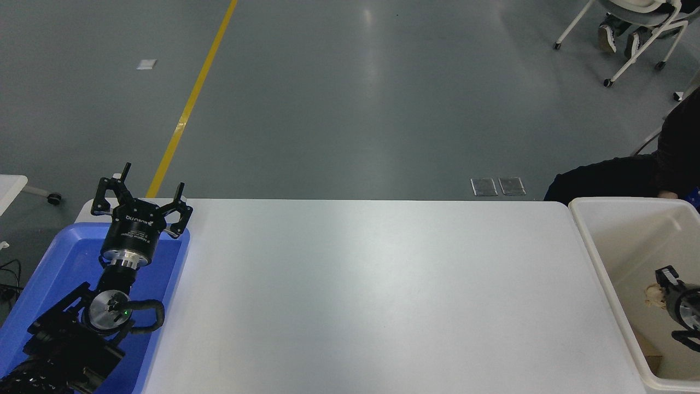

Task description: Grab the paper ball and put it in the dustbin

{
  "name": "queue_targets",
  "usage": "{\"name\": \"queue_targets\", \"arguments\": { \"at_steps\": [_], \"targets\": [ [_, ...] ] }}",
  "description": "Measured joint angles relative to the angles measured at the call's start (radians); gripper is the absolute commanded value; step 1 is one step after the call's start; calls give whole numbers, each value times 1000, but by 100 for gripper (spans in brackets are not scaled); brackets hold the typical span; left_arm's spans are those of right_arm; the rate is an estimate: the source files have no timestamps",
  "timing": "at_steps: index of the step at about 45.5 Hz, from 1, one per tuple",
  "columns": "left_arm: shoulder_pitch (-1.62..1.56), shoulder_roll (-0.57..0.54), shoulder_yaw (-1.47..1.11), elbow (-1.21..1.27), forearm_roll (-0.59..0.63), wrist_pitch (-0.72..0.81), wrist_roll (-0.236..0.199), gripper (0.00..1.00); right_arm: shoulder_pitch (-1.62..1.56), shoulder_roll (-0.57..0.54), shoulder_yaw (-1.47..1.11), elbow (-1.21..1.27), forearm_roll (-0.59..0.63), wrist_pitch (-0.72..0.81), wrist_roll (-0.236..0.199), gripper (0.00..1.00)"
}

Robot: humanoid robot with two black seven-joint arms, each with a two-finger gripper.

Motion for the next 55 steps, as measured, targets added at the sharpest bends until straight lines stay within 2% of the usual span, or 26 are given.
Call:
{"name": "queue_targets", "arguments": {
  "at_steps": [19, 27, 35, 44, 55],
  "targets": [
    [0, 0, 0, 0, 1, 0, 0, 100, 25, -5, -11, 7, -5, 6, 4, 100],
    [-1, 0, 0, 0, 1, 0, 0, 100, 100, -36, -90, 72, -26, 11, 6, 100],
    [-2, 0, 3, -1, 1, -1, 0, 100, 257, -116, -258, 250, -57, 14, 6, 100],
    [-3, 0, 5, -1, 1, -3, 0, 100, 494, -190, -468, 490, -171, 36, 6, 100],
    [-3, 0, 6, -1, 1, -4, 1, 100, 929, -230, -717, 840, -246, 220, 5, 100]
  ]
}}
